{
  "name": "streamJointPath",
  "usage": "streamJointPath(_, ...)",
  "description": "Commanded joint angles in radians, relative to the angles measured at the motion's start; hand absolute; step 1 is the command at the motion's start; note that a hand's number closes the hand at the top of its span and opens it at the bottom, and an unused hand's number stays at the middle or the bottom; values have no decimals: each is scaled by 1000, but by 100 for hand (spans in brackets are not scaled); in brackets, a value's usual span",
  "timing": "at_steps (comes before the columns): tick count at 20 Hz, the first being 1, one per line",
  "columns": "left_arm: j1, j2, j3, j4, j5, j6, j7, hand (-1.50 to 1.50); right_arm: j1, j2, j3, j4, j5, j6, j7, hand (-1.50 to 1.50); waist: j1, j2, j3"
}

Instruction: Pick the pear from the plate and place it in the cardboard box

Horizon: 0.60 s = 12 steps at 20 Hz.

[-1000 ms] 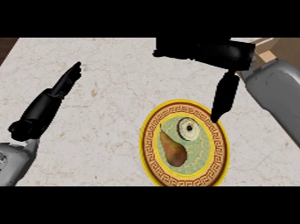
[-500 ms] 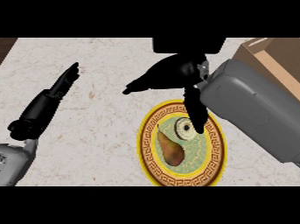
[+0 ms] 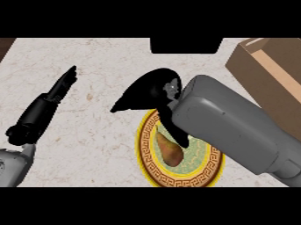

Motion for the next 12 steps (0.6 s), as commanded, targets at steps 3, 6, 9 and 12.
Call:
streamJointPath(3, -3, -11, 39, 24, -16, -34, 0, 0, 78, 71, -11, -59, 7, 83, 141, -150, -3, 1, 0)
streamJointPath(6, 4, -32, 41, 33, -35, -36, -24, 0, 122, 108, 7, -111, 26, 84, 234, -150, -5, 0, 0)
streamJointPath(9, 13, -73, 8, 6, -63, -24, 8, 0, 198, 47, 63, -163, 146, 26, 165, -150, -1, 3, 1)
streamJointPath(12, 4, -56, 69, 3, -55, -66, 11, 0, 180, 75, -13, -136, 172, 73, 158, -150, 3, 3, 1)
